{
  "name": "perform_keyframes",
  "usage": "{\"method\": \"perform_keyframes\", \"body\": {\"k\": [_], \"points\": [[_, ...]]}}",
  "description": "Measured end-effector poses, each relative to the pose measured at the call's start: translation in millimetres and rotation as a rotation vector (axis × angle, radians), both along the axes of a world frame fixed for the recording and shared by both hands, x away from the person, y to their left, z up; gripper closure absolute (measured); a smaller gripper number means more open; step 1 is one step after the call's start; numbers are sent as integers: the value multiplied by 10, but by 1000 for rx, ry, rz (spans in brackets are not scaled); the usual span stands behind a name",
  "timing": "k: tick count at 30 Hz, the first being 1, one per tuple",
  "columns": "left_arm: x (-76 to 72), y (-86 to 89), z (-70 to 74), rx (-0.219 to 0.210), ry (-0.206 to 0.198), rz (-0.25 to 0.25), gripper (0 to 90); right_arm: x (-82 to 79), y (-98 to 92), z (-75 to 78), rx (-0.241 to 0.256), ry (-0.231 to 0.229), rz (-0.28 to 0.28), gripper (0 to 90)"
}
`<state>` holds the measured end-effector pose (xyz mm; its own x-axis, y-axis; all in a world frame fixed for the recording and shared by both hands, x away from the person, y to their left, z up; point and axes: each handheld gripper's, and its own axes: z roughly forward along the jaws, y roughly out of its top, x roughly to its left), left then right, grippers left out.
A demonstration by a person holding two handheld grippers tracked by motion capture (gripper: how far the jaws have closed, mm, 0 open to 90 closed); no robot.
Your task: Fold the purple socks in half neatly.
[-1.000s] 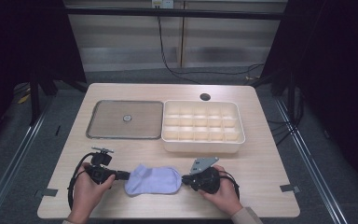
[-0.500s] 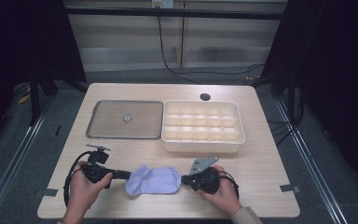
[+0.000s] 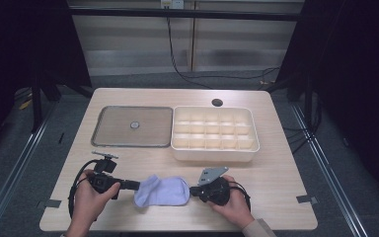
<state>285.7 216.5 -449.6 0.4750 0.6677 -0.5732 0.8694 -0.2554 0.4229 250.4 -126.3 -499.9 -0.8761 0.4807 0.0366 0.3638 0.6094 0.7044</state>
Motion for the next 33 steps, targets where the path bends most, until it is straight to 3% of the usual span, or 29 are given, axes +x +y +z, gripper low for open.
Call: {"method": "perform_keyframes", "body": {"k": [2,4,15,18,21,22,32,33], "points": [[-5,-11,11,-2,3,7,834,1,9,-1,4,1,5,864],[3,-2,26,7,5,-19,835,0,22,-5,14,6,8,864],[-19,-25,90,-8,20,5,840,-9,83,-10,20,6,18,860],[-14,-29,114,4,17,-28,840,-9,102,-10,22,9,17,860],[-24,-53,134,3,18,-18,841,-3,112,-14,26,10,21,861],[-20,-46,140,8,18,-35,841,-2,116,-15,29,13,17,862],[-50,-110,170,3,21,-6,846,3,134,-20,35,15,20,873],[-46,-106,177,6,20,-21,846,3,137,-18,32,15,18,873]]}}
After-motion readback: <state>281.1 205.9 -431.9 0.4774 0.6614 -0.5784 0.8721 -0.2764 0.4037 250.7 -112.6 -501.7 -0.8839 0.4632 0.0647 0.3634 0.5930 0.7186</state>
